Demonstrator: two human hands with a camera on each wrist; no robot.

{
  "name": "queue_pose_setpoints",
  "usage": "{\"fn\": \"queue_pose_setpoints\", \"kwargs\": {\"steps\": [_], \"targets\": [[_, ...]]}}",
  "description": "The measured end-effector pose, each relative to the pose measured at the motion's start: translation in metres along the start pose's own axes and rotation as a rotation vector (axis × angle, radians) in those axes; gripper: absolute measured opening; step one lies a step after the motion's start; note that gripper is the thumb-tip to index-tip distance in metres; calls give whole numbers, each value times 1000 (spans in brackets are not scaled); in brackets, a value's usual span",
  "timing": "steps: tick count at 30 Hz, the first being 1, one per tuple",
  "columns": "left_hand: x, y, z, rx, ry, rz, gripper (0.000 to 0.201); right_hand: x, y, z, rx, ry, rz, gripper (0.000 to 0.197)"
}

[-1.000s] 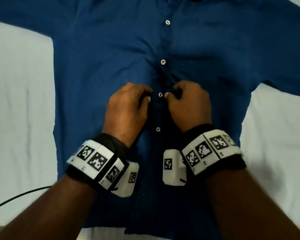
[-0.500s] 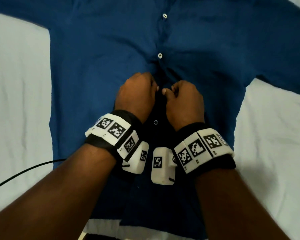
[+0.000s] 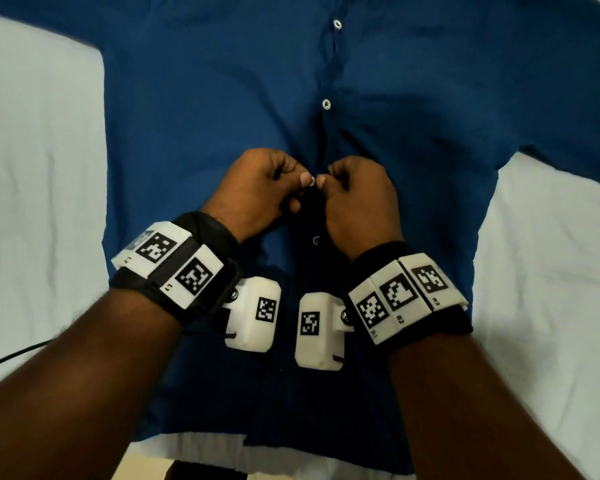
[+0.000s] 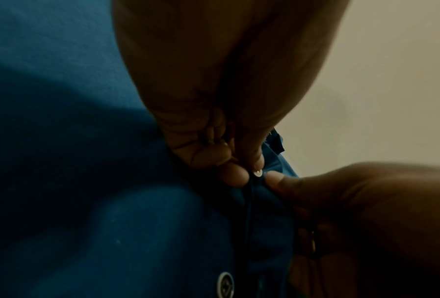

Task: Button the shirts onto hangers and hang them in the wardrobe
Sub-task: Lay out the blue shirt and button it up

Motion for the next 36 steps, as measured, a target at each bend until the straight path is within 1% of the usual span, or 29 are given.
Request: {"fn": "queue_pose_setpoints", "kwargs": {"steps": [3, 6, 9, 10, 13, 15, 17, 19, 20, 25, 28, 30, 34, 36], "targets": [[-1, 1, 2, -13, 4, -4, 21, 1, 4, 2, -15, 17, 31, 9], [-1, 2, 2, -40, -5, 10, 19, 2, 4, 5, 5, 37, 30, 7], [0, 5, 3, -28, -49, 28, 24, -1, 6, 6, 66, 48, 42, 2], [1, 5, 3, -26, -57, 30, 24, -3, 8, 5, 80, 58, 58, 3], [2, 5, 4, -85, -49, 48, 20, -6, 10, 4, 92, 89, 108, 15], [4, 5, 6, -130, -55, 49, 21, -7, 7, 4, 106, 104, 111, 19], [4, 6, 7, -159, -78, 54, 21, -7, 2, 4, 139, 116, 108, 19], [4, 7, 9, -131, -106, 66, 30, -7, -1, 2, 173, 119, 108, 17], [3, 7, 9, -112, -115, 63, 31, -7, -3, 1, 197, 118, 106, 16], [5, 6, 9, -35, -118, 35, 13, -6, -13, -3, 311, 123, 43, 23], [7, 8, 5, -31, -83, 44, 14, -3, -15, -1, 369, 122, -1, 23], [8, 10, 4, -60, -47, 53, 21, -1, -14, 0, 366, 98, -6, 20], [6, 9, 5, -81, -3, 32, 22, 3, -14, -1, 294, 46, 16, 7], [6, 6, 5, -42, -4, -10, 23, 6, -12, -1, 238, 48, 19, 8]]}}
Point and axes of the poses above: each hand's wrist, its own x-axis towards the middle knuckle, its own z-axis out of the back of the hand, y = z × x, the point moved 4 cm from there along x, towards the middle knuckle, and after that the axes turned 12 degrees about x, right-handed, at the moved point
